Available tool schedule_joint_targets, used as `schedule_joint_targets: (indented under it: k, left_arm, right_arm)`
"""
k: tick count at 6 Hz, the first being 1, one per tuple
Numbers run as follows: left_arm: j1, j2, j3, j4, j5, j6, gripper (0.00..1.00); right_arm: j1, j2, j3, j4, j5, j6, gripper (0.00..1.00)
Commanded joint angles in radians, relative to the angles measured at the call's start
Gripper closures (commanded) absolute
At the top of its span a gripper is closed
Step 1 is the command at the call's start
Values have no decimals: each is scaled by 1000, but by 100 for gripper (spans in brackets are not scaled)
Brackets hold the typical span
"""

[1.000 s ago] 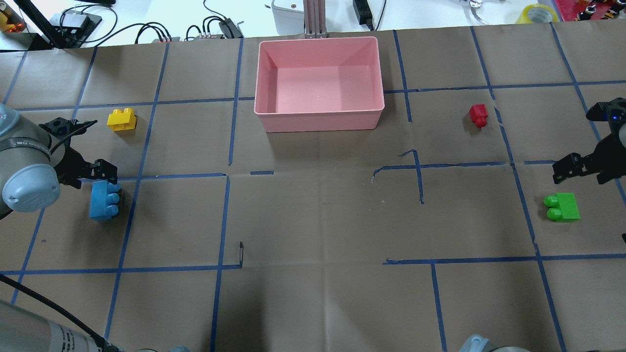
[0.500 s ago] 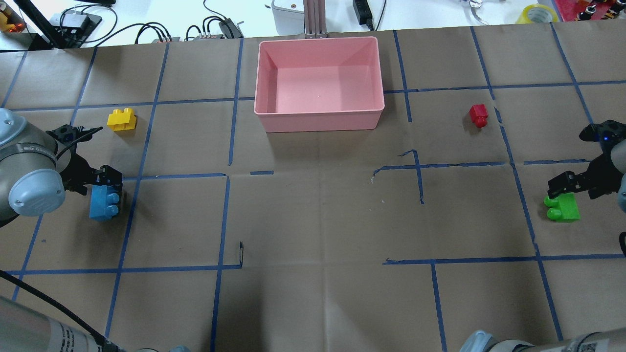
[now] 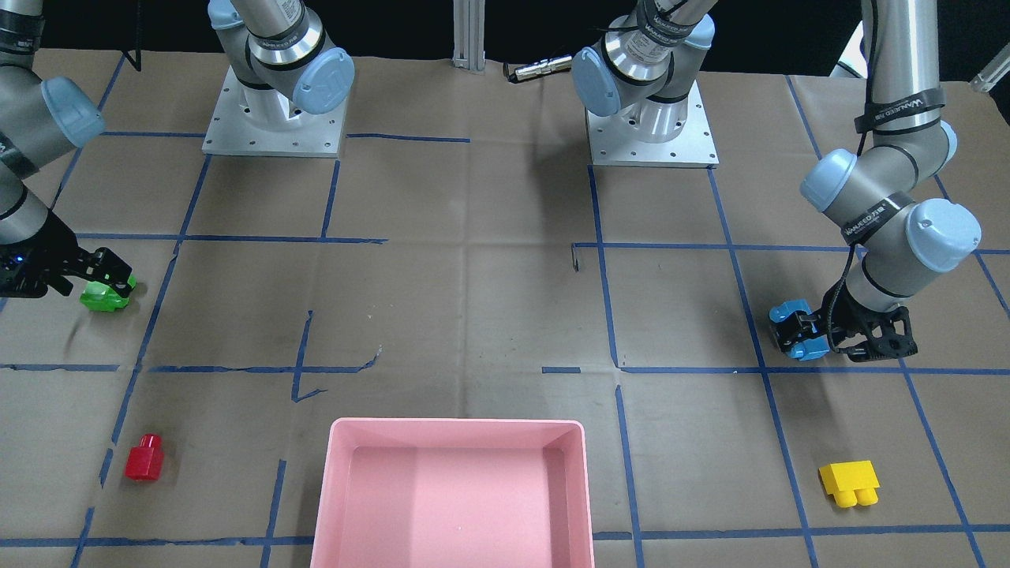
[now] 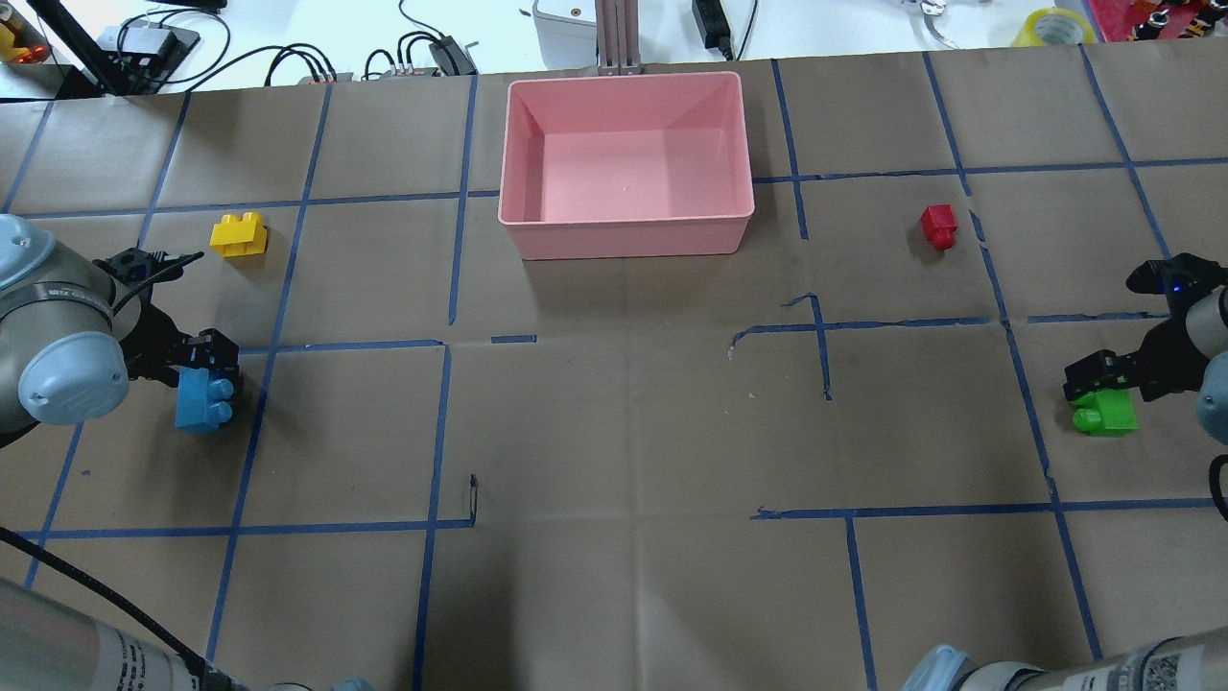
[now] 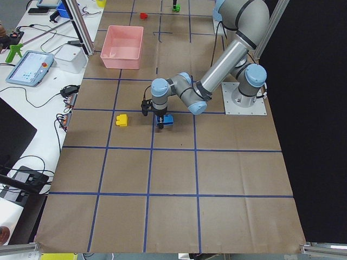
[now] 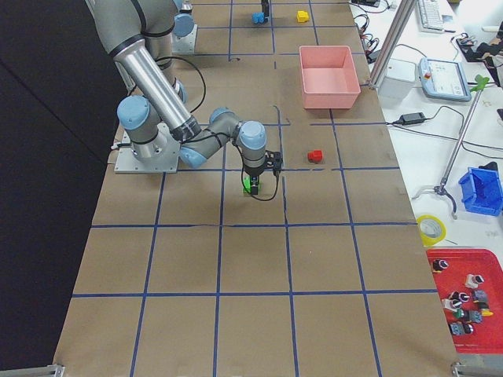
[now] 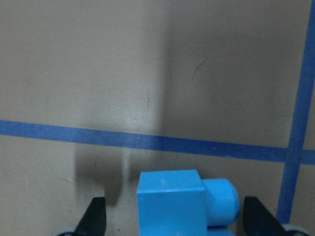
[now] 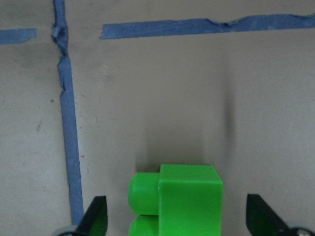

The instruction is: Put all blocks into box

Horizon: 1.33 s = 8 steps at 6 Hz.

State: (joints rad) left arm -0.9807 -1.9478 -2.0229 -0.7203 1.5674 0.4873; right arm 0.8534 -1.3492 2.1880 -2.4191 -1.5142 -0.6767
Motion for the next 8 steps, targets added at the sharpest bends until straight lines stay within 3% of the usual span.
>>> schedule_joint_targets:
  k: [1,4,6,7,8]
  left_arm:
    - [0,6,0,-34,-3,-1,57]
    - [-3,21,15,-73,-3,-3,95]
    - [-4,47,21,-83,-3,-3,100]
    - [-12,100,89,-187,-3,-3,100]
    - [-15,125,272,-455,-4,-3,100]
  right_arm:
    - [0,8,9,-3,-15,-6,4]
    - [-2,7,25,-3,-32,-11,8]
    - [-2,4,24,-3,-44,-11,49]
    - [-2,-2,21,-3,-44,-11,70]
    - [-2,-17,1,-3,-44,-8,81]
